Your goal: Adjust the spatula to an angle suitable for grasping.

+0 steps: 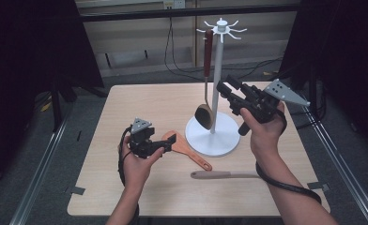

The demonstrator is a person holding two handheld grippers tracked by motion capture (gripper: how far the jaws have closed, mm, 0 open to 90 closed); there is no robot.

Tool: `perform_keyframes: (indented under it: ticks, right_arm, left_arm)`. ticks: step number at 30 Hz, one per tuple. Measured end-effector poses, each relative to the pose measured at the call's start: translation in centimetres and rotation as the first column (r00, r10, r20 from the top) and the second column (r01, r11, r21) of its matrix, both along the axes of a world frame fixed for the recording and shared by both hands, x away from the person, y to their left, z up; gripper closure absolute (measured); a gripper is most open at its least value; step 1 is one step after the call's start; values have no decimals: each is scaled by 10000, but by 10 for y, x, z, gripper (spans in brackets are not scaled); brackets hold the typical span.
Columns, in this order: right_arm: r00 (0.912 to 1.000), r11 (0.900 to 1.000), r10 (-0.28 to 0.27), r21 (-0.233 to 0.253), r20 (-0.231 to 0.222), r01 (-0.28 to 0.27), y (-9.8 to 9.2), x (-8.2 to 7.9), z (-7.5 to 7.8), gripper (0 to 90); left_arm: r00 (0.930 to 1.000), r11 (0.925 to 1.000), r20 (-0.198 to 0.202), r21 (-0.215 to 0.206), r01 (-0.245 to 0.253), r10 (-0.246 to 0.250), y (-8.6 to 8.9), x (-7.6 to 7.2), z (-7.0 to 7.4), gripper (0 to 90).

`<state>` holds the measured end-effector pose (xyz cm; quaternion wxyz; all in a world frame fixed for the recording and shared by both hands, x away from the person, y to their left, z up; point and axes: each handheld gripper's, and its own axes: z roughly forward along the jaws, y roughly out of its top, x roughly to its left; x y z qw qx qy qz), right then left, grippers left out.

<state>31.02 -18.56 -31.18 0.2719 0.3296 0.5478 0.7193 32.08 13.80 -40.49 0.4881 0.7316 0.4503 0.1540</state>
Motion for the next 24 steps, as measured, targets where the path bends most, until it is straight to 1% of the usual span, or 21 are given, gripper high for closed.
perform_keyframes:
  ticks: [2,4,9,12,15,17,19,20,21,22,23,24]
  right_arm:
    - [9999,9999,77,-86,-79,-78,-1,-2,-5,513]
    - [9997,9997,163,-155,-157,-165,-2,-4,-9,496]
    - [9977,9970,507,-565,-454,-532,-3,-10,-23,474]
    - [9965,9951,519,-803,-659,-571,-3,-13,-32,469]
    - [9944,9933,604,-930,-871,-684,-3,-15,-41,461]
    - [9933,9905,594,-1181,-995,-711,-3,-17,-48,451]
    - [9921,9892,627,-1249,-1091,-763,-3,-18,-53,442]
    - [9915,9880,651,-1323,-1123,-799,-3,-18,-56,438]
    - [9906,9868,678,-1385,-1191,-842,-3,-19,-58,432]
    - [9897,9847,712,-1492,-1243,-896,-3,-20,-60,429]
    - [9889,9833,743,-1559,-1286,-941,-3,-20,-63,426]
    - [9863,9815,854,-1582,-1411,-1076,-2,-21,-65,422]
  left_arm:
    - [10000,10000,2,37,-22,22,-1,0,0,112]
    - [10000,10000,-44,-21,-35,35,-1,0,-1,112]
    - [10000,10000,-51,57,-54,55,-1,0,-2,110]
    - [10000,10000,-68,43,-60,60,-1,0,-2,108]
    - [10000,10000,-58,44,-52,52,-1,0,-2,109]
    - [10000,10000,-60,52,-48,48,-1,0,-2,109]
    - [9999,10000,-78,43,-80,80,-1,0,-2,109]
    - [10000,9999,-85,159,-8,10,0,0,-2,109]
    - [10000,9999,-84,131,-21,22,0,0,-3,109]
    - [10000,9998,-96,194,12,-10,0,0,-3,109]
    - [9999,9999,-107,140,-52,54,-1,0,-3,109]
    - [9999,9999,-119,135,-53,54,0,0,-3,109]
